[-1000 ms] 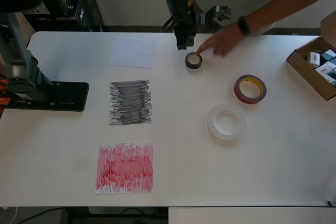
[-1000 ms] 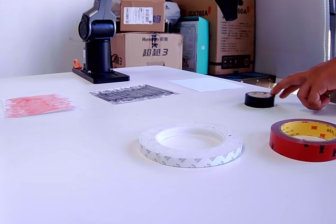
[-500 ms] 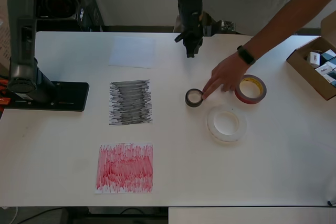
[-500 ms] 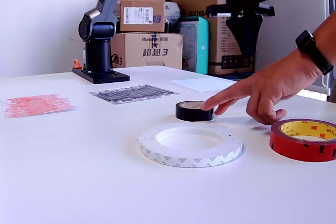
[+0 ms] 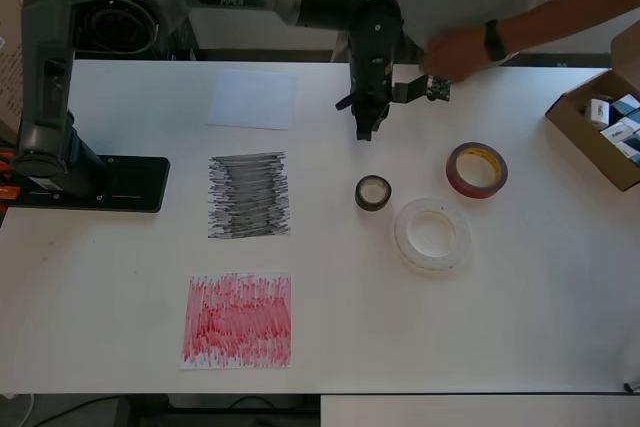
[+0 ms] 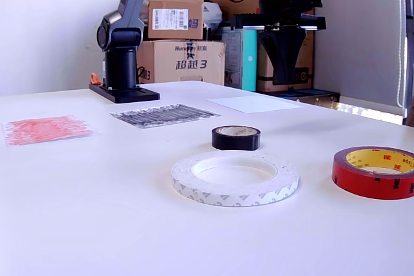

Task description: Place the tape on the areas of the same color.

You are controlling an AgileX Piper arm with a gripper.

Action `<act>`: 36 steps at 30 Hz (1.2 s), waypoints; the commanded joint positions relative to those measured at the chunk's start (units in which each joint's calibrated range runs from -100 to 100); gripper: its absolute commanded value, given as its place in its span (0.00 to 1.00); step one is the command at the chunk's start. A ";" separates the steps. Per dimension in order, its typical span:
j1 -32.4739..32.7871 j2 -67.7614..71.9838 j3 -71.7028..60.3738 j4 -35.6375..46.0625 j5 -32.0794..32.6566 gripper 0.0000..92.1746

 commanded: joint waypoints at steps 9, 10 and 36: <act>-7.13 0.37 -0.06 -0.71 -10.23 0.02; -7.21 0.37 -0.06 -0.71 -10.88 0.04; -5.55 0.47 7.94 -8.26 -22.01 0.44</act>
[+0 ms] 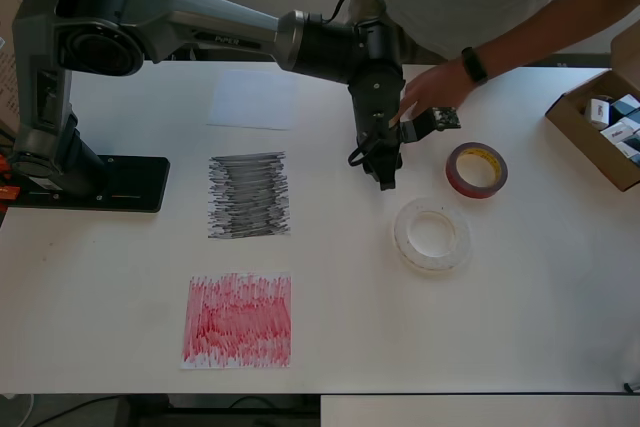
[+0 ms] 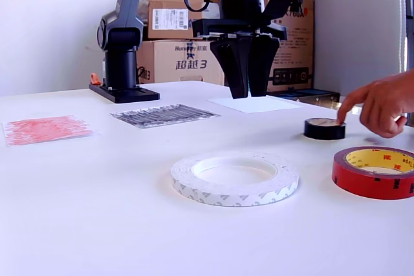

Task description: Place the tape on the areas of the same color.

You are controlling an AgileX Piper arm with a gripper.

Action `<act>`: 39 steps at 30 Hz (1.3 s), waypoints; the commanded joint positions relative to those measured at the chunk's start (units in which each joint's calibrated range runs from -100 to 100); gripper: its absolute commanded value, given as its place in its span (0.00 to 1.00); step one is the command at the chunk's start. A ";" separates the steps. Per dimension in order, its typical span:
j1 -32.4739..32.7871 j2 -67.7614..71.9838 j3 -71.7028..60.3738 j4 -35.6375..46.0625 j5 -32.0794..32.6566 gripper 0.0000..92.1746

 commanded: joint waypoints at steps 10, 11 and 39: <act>4.80 -0.59 -1.18 -0.24 4.01 0.44; 5.27 -0.49 -2.55 -0.24 4.99 0.44; 12.69 9.52 -15.18 -0.15 25.54 0.44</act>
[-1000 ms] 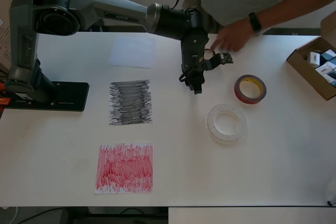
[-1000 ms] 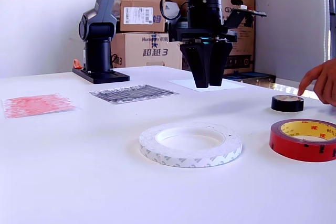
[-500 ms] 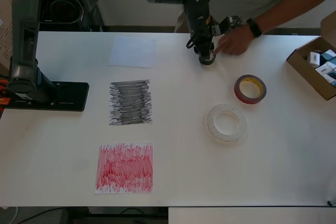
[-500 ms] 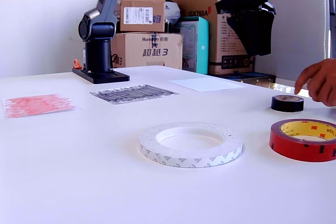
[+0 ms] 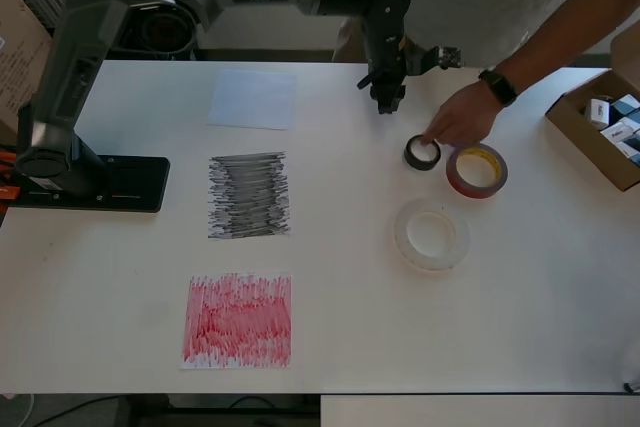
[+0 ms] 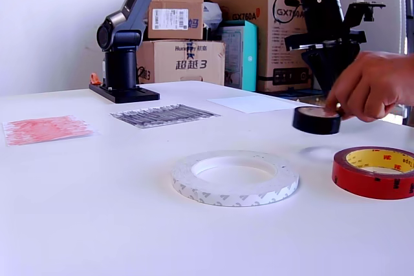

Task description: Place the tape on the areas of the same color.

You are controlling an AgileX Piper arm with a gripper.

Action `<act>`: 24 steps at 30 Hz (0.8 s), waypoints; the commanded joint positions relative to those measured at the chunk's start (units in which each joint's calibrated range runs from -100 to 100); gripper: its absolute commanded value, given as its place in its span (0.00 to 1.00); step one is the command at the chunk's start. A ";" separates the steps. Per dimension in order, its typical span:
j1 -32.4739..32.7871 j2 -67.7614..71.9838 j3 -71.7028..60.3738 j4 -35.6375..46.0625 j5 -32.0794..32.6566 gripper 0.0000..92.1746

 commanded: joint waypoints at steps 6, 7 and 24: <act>-0.89 -0.57 1.20 0.29 -0.73 0.44; -1.36 -0.75 1.20 0.37 -0.82 0.44; -9.18 -3.56 1.02 0.54 -3.84 0.44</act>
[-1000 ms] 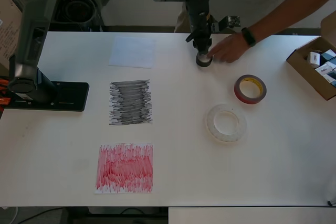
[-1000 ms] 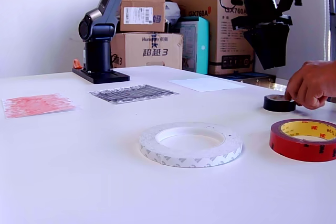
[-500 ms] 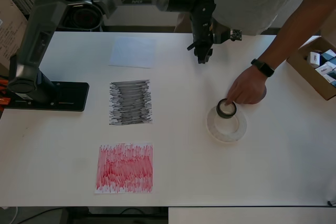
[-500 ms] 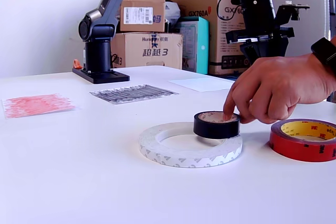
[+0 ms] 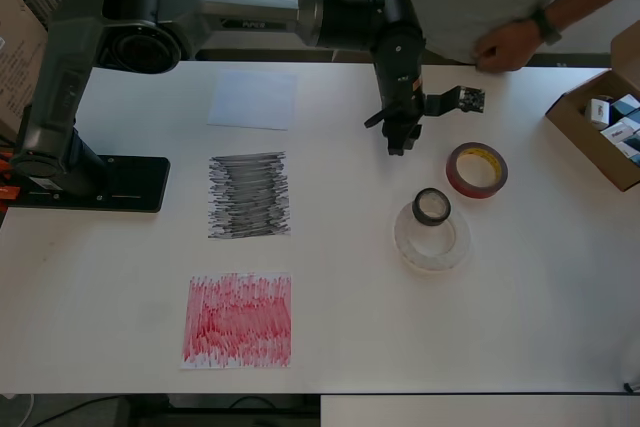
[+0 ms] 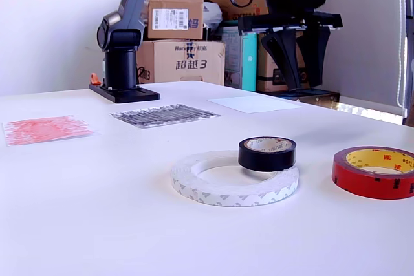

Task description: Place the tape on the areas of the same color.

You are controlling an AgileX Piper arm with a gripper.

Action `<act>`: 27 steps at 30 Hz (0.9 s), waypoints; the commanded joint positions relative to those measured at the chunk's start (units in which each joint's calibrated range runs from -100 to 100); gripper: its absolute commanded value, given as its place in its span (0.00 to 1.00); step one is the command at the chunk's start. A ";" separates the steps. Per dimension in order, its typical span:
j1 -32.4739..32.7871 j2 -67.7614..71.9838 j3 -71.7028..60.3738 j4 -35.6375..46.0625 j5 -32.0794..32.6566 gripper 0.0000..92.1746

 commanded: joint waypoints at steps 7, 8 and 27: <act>-4.17 -0.23 -0.78 0.46 -1.36 0.44; -4.73 -0.23 -0.78 0.29 -1.44 0.44; -9.15 4.07 -5.23 -0.31 4.70 0.44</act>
